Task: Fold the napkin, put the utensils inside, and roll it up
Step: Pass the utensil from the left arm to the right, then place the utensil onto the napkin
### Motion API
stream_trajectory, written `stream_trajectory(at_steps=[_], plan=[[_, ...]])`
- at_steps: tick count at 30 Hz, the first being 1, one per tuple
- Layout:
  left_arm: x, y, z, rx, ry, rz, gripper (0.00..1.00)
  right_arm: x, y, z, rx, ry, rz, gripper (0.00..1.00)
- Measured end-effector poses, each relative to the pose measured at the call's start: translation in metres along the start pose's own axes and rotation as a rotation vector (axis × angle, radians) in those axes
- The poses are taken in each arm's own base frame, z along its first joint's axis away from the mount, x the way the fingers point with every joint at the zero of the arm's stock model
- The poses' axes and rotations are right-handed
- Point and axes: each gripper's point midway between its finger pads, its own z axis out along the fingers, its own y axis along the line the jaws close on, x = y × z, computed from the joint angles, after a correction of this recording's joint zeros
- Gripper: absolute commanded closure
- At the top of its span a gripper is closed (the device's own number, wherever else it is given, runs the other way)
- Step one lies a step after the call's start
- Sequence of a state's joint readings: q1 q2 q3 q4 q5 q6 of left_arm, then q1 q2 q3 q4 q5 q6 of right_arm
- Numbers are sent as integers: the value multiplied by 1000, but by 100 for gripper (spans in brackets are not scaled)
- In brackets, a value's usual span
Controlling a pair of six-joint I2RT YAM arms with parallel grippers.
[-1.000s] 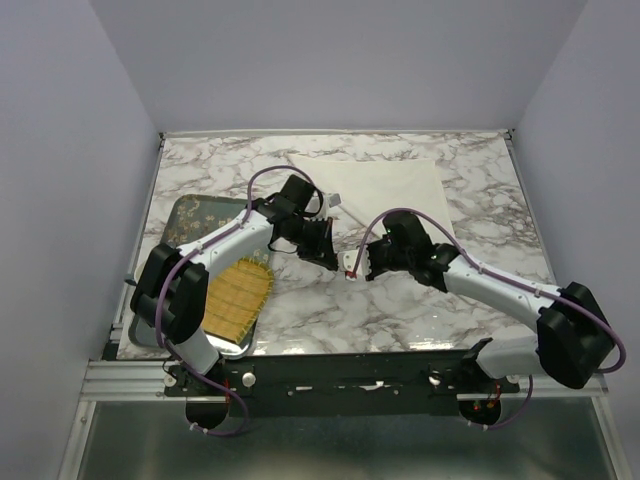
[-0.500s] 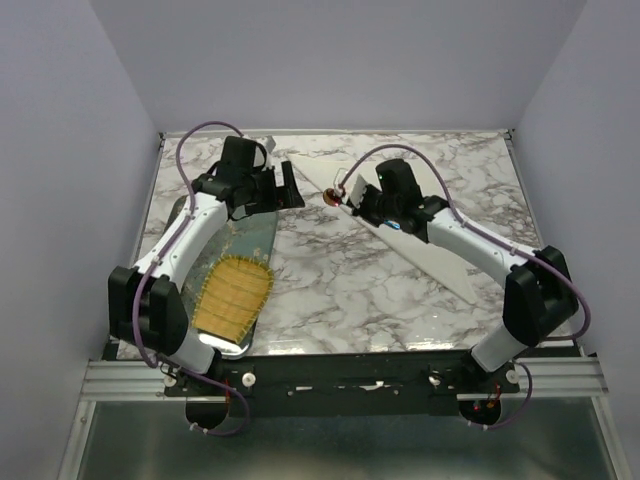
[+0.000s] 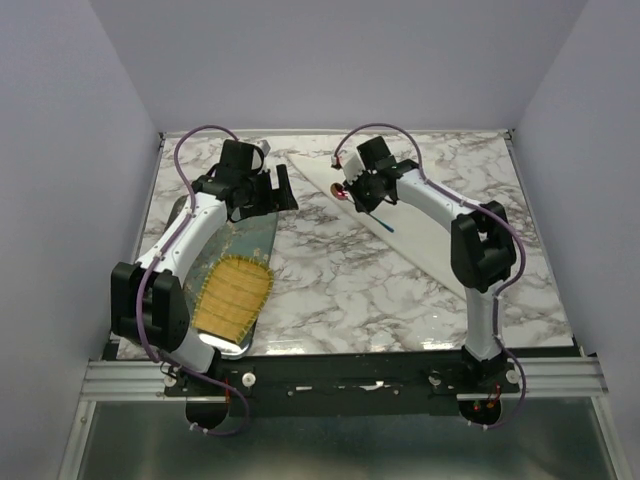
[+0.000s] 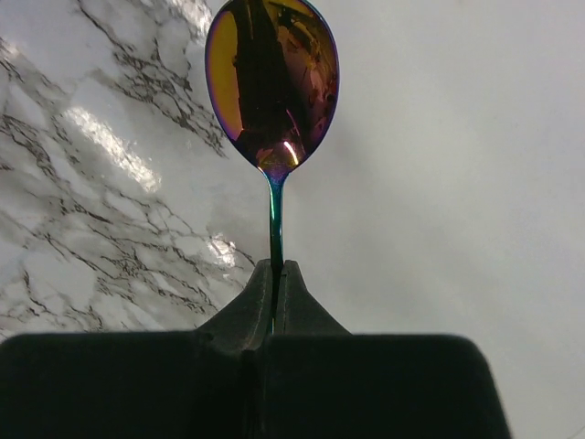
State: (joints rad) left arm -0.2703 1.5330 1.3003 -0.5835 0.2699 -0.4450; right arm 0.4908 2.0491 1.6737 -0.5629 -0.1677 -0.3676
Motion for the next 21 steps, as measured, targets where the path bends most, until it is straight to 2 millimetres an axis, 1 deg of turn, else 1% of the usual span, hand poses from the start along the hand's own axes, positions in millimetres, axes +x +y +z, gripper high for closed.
stream_trajectory(at_steps=[1, 4, 8, 12, 14, 16, 21], plan=[[1, 1, 2, -1, 6, -2, 3, 9, 1, 5, -9, 32, 6, 99], [3, 1, 5, 1, 17, -4, 3, 29, 1, 10, -25, 100, 27, 100], [4, 1, 8, 11, 25, -5, 3, 44, -15, 9, -17, 133, 70, 100], [6, 0, 14, 25, 38, -8, 3, 50, -31, 6, -3, 136, 106, 99], [8, -1, 16, 34, 48, -9, 3, 49, -35, 9, -2, 136, 116, 99], [9, -2, 17, 41, 55, -11, 3, 48, -36, 16, -5, 137, 124, 99], [9, -3, 19, 49, 58, -10, 3, 54, -35, 35, -20, 167, 151, 99]])
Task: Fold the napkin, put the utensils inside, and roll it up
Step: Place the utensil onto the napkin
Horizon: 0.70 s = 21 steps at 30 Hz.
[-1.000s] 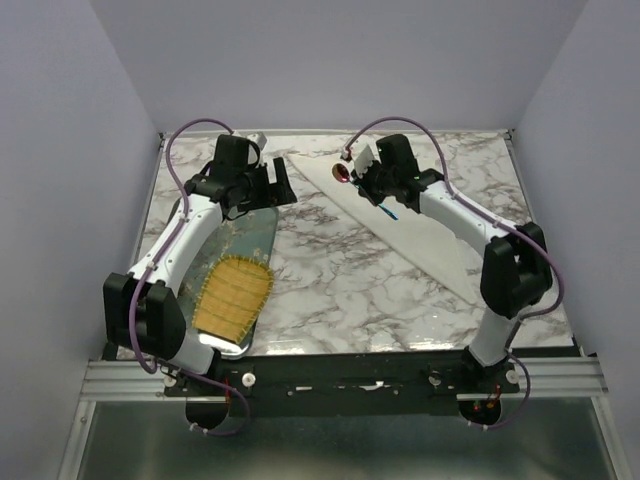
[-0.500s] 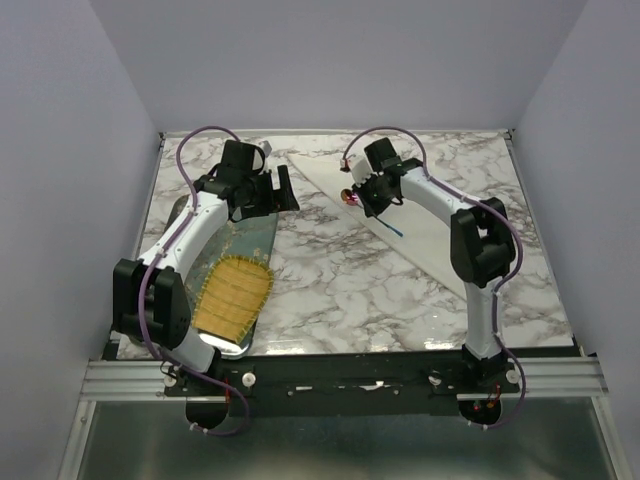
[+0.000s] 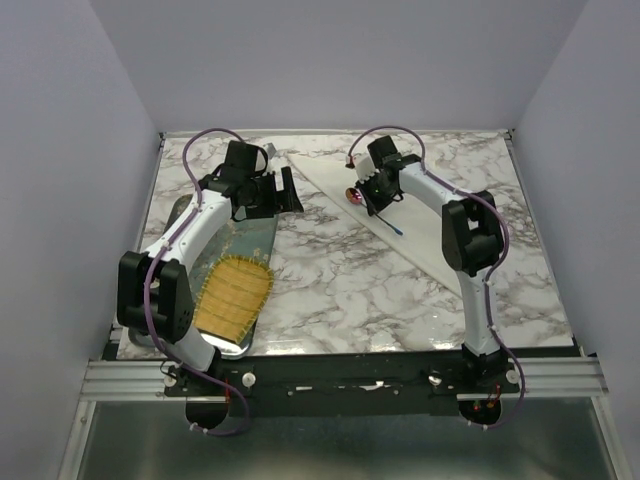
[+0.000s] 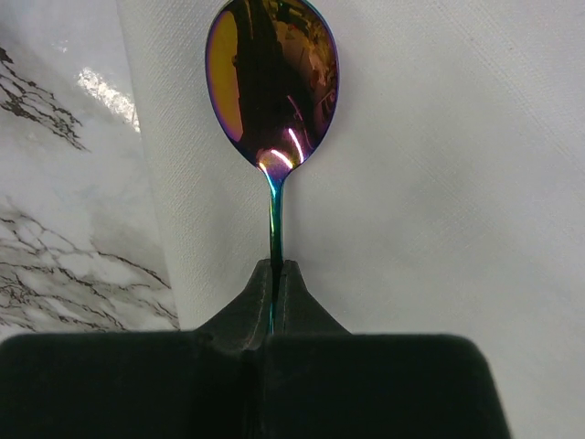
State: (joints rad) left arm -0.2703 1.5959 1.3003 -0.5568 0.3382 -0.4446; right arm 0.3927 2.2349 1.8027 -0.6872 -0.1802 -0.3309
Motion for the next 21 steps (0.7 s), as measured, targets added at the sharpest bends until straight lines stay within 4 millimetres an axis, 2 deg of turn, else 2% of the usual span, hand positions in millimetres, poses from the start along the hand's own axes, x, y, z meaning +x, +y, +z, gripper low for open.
stream_trajectory(at_steps=[21], plan=[[2, -4, 4, 28, 15, -1, 3, 3, 8, 5, -47, 11, 24, 99]])
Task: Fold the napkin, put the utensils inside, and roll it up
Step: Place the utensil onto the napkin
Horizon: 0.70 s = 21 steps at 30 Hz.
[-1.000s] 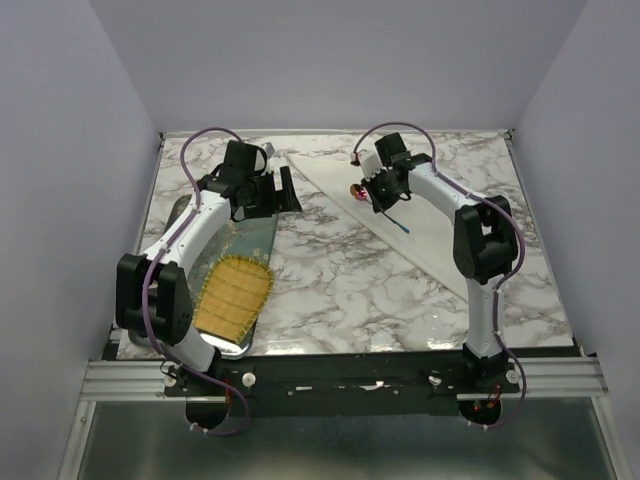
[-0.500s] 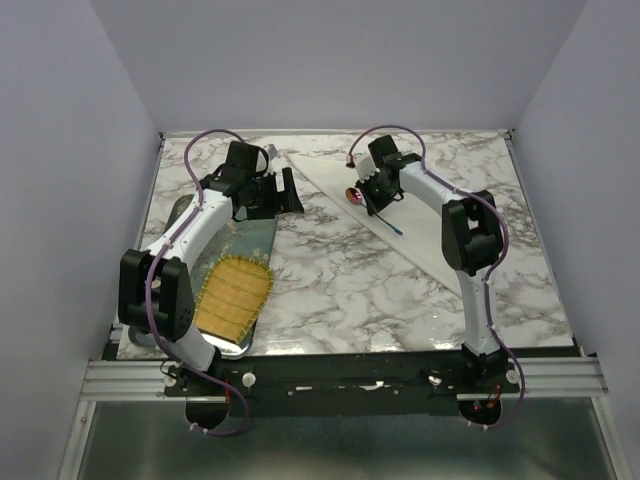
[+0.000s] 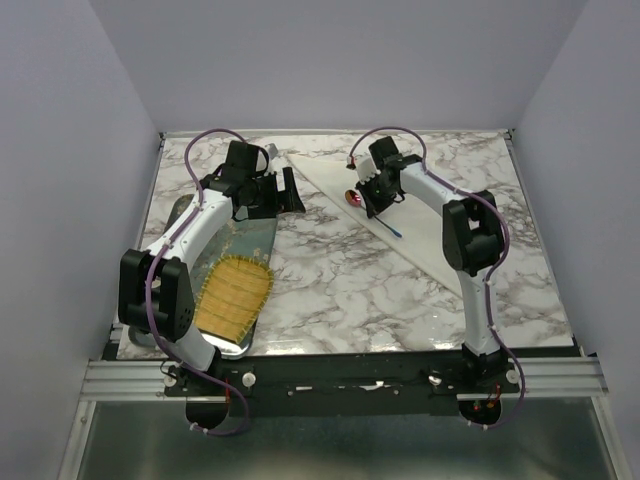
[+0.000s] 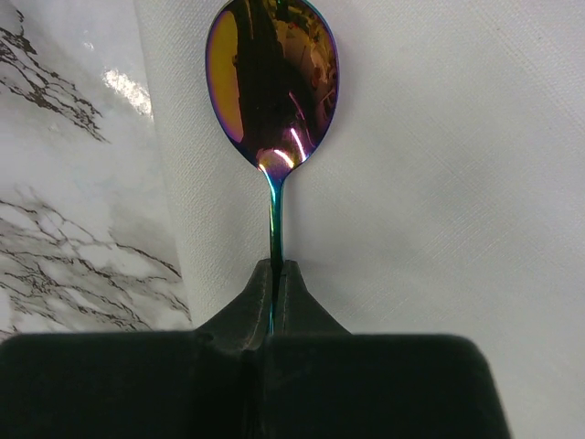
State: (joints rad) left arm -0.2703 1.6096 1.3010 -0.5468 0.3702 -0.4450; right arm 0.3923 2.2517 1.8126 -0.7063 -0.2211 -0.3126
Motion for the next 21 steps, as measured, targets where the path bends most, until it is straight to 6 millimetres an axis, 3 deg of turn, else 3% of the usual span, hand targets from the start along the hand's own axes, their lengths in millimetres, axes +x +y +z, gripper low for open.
stream_trajectory(at_steps=[9, 21], plan=[[-1, -2, 0, 11, -3, 3, 3, 4, 6, -3, -15, 0, 7, 96], [-4, -4, 0, 19, -13, 7, 3, 4, 9, -2, -19, 2, 4, 82]])
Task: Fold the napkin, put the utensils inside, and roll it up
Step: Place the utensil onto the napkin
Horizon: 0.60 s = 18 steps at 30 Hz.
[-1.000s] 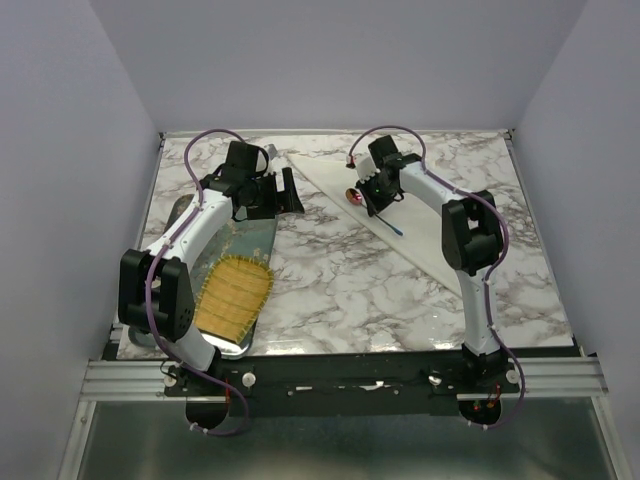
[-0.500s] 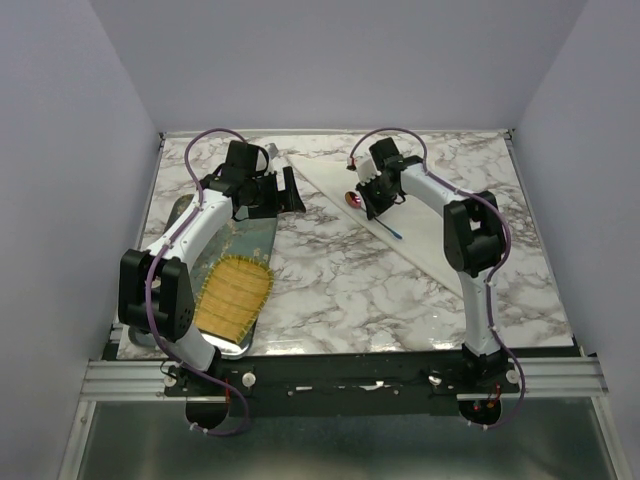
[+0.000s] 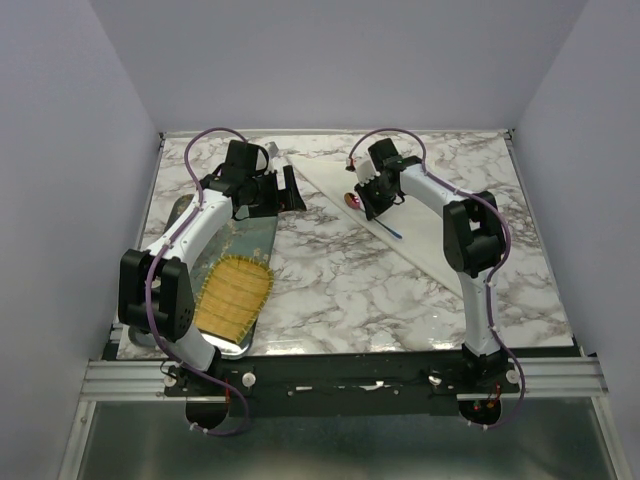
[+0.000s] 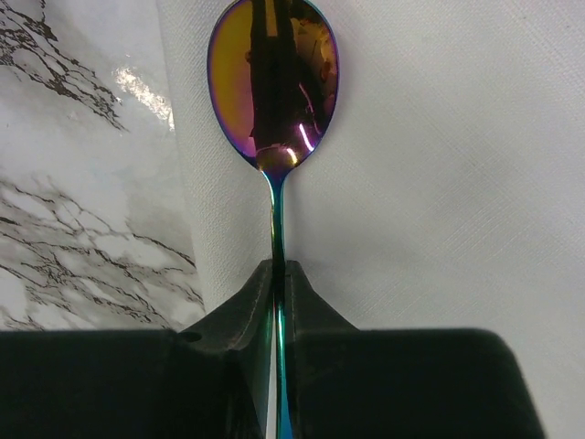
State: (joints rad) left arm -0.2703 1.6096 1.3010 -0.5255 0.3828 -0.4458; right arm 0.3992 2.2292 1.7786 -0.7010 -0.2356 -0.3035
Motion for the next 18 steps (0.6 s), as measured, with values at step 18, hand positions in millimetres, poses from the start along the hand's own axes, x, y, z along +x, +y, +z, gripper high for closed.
stream_trajectory(at_steps=[18], plan=[[-1, -1, 4, 10, 0, -26, 4, -3, -2, -8, 28, 13, 43, 64]])
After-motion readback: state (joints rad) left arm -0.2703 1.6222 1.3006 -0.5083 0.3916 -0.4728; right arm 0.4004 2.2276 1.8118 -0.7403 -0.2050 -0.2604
